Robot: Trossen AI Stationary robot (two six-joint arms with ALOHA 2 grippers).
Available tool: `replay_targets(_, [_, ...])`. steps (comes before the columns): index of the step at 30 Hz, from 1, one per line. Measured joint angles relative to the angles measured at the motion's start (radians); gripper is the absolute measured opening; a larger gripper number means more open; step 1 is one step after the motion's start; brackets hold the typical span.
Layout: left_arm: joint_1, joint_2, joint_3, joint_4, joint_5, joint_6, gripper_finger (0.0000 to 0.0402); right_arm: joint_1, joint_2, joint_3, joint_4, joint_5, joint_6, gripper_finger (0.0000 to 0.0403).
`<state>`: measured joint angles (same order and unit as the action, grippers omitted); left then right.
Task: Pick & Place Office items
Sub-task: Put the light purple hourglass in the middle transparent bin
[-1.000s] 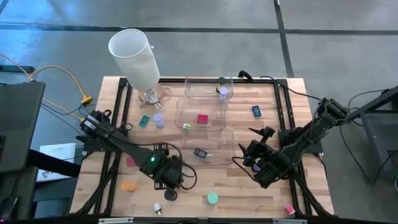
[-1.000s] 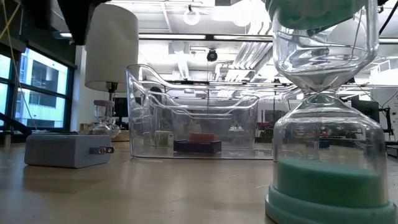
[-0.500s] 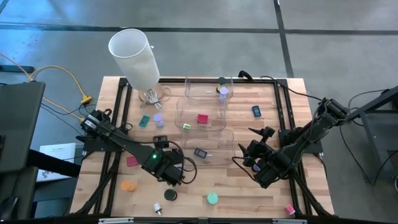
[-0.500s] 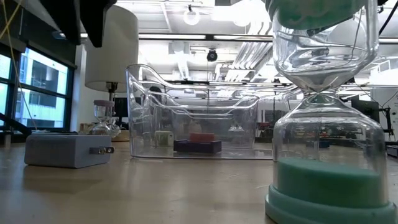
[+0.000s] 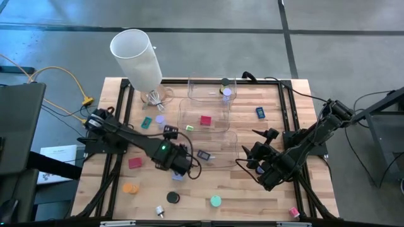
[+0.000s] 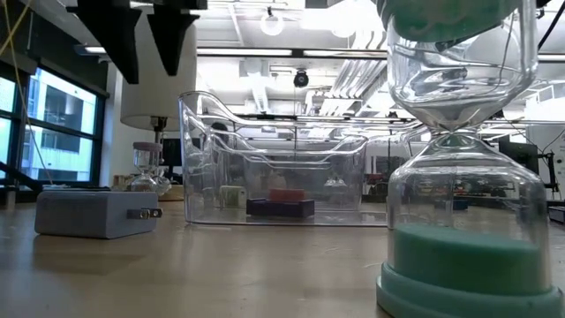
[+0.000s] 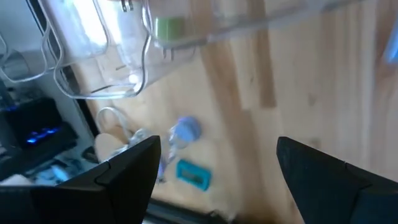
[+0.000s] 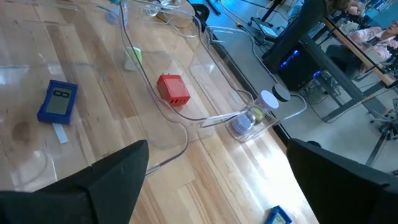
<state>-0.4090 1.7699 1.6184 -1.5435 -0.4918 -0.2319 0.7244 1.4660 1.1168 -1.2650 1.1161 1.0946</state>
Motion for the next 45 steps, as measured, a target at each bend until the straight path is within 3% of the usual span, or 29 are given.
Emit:
replay_targets(7, [0.107,0.000,-0.002,-0.029,0.008,0.116,0.0313,0.000,0.000,0.000,0.003,-0.003,0.000,0.0372])
replay_targets(16, [0.214,0.000,-0.003,-0.028,0.073,0.133,0.0313,0.000,0.000,0.000,0.002,-0.019,0.000,0.0372])
replay_targets(20, [0.231,0.000,-0.017,-0.028,0.140,0.206,0.0313,0.000,0.000,0.000,0.002,-0.020,0.000,0.0372])
replay_targets(27, [0.233,0.000,-0.075,-0.028,0.142,0.275,0.0313,0.000,0.000,0.000,0.002,-0.019,0.000,0.0372])
replay_targets(35, [0.251,-0.001,-0.129,-0.027,0.119,0.255,0.0313,0.000,0.000,0.000,0.002,-0.018,0.000,0.0372])
replay_targets(45, [0.306,-0.069,-0.149,-0.027,0.119,0.295,0.0313,0.000,0.000,0.000,0.018,-0.019,0.000,0.0372])
